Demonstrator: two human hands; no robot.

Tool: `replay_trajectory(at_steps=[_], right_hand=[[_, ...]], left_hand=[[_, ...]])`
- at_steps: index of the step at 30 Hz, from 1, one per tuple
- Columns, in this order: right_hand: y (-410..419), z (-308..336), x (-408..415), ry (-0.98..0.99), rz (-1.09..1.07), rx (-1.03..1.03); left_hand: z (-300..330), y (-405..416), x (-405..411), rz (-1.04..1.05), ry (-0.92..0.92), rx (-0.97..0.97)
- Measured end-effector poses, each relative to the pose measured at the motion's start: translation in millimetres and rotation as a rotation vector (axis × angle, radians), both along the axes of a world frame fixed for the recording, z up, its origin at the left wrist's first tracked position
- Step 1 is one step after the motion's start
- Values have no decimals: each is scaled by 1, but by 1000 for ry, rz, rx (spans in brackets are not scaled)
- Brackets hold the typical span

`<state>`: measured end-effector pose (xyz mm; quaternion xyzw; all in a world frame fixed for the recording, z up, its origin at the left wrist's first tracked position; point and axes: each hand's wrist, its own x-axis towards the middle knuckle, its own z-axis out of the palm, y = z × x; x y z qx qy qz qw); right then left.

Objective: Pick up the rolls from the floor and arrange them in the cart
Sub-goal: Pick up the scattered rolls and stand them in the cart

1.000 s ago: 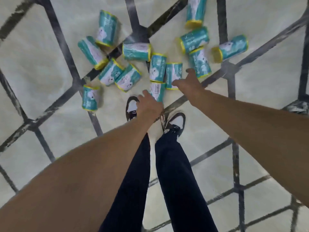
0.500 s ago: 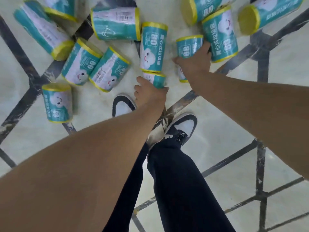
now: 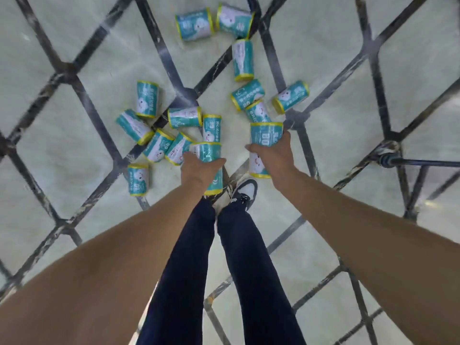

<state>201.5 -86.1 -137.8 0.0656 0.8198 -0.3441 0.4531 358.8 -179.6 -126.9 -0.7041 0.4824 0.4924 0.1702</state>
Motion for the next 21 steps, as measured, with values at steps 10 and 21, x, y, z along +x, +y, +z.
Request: replay_trajectory(at_steps=[10,21], right_hand=[[79,383,-10,56,-50,-205],[255,513,33,169,-169,-307]], left_hand=[[370,29,-4,-20,264,-160],[444,171,31,-20,520,-148]])
